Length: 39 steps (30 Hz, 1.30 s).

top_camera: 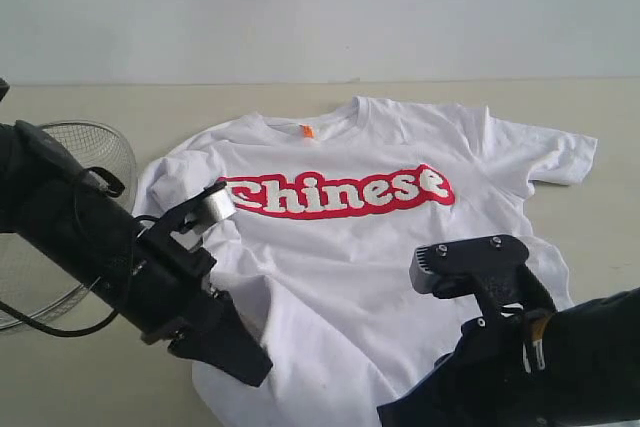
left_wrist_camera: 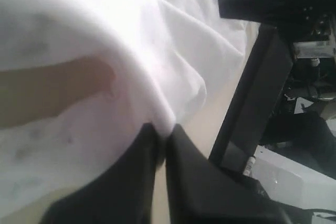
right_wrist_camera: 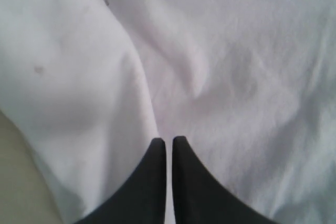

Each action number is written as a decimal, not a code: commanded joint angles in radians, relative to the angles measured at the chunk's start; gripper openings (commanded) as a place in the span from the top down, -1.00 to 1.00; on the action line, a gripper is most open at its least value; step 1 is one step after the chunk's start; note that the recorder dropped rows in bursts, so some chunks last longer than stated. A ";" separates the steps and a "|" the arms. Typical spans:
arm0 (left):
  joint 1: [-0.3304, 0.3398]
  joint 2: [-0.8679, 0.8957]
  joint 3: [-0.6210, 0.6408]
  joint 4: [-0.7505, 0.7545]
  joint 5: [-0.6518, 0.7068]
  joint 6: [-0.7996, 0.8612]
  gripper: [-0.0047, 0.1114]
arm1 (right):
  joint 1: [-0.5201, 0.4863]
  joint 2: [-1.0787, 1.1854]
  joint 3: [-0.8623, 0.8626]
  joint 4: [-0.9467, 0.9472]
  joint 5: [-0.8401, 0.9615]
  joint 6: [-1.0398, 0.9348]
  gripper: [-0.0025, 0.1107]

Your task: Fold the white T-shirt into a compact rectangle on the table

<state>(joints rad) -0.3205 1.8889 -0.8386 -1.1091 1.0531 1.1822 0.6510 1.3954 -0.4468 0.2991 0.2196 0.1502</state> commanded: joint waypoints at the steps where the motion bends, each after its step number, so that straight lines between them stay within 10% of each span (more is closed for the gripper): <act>1: -0.006 -0.009 0.034 0.038 0.017 -0.035 0.84 | -0.003 0.001 0.006 0.000 0.001 -0.005 0.96; 27: 0.011 -0.014 0.037 0.015 0.144 0.090 0.82 | -0.003 0.001 0.006 0.000 -0.003 -0.007 0.96; 35: 0.011 -0.014 0.037 0.020 0.168 0.047 -0.12 | -0.003 0.001 0.006 0.000 -0.003 -0.010 0.96; 39: 0.011 -0.016 0.037 0.050 0.167 -0.021 -0.16 | -0.003 0.001 0.006 0.000 -0.003 -0.018 0.96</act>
<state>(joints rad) -0.3116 1.8872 -0.7983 -1.0850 1.2065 1.2064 0.6510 1.3954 -0.4468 0.2991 0.2196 0.1417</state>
